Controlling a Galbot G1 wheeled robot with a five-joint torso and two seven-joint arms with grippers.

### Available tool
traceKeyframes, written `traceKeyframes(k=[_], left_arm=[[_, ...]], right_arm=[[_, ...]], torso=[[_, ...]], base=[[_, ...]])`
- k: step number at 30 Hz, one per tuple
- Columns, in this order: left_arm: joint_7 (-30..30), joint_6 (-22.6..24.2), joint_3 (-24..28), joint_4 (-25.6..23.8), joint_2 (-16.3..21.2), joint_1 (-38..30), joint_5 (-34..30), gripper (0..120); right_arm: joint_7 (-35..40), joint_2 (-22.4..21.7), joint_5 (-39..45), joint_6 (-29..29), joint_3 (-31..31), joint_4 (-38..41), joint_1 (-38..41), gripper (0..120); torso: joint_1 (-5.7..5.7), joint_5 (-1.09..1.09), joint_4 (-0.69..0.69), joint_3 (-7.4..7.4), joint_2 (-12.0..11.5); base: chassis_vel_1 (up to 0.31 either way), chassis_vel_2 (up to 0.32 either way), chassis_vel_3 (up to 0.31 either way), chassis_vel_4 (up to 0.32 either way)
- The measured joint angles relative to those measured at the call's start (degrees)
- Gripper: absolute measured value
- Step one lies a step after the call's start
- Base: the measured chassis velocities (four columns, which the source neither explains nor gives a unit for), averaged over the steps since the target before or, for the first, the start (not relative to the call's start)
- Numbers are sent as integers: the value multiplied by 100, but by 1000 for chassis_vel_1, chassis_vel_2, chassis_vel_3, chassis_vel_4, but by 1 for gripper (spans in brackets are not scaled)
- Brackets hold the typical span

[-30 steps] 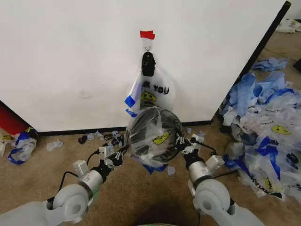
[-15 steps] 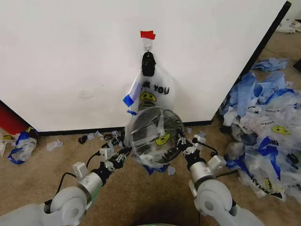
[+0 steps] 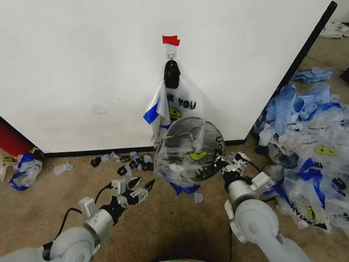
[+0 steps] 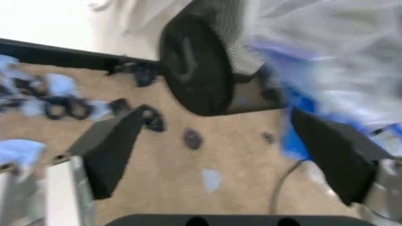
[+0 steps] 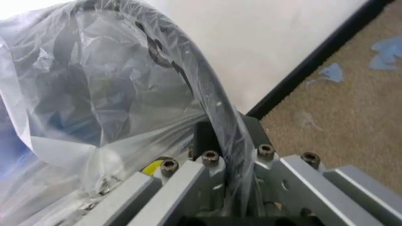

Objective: Pick up the garbage bag from the wall and place it over the trash bin.

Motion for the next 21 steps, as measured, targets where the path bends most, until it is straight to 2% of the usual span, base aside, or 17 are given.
traceKeyframes(k=[8, 14, 21], left_arm=[[570, -347, -34, -150, -253, 282, -268, 100], [829, -468, -101, -59, -875, 147, -436, 100], [978, -454, 5, 290, -1269, 104, -309, 100]], right_arm=[[125, 583, 103, -20, 124, 36, -59, 0], [203, 1071, 182, -33, 230, 80, -146, 0], [199, 1282, 162, -42, 239, 63, -212, 0]], torso=[[0, 0, 2, 0, 0], [0, 2, 0, 0, 0], [0, 0, 1, 0, 0]], base=[[0, 0, 0, 0], [0, 0, 0, 0], [0, 0, 0, 0]])
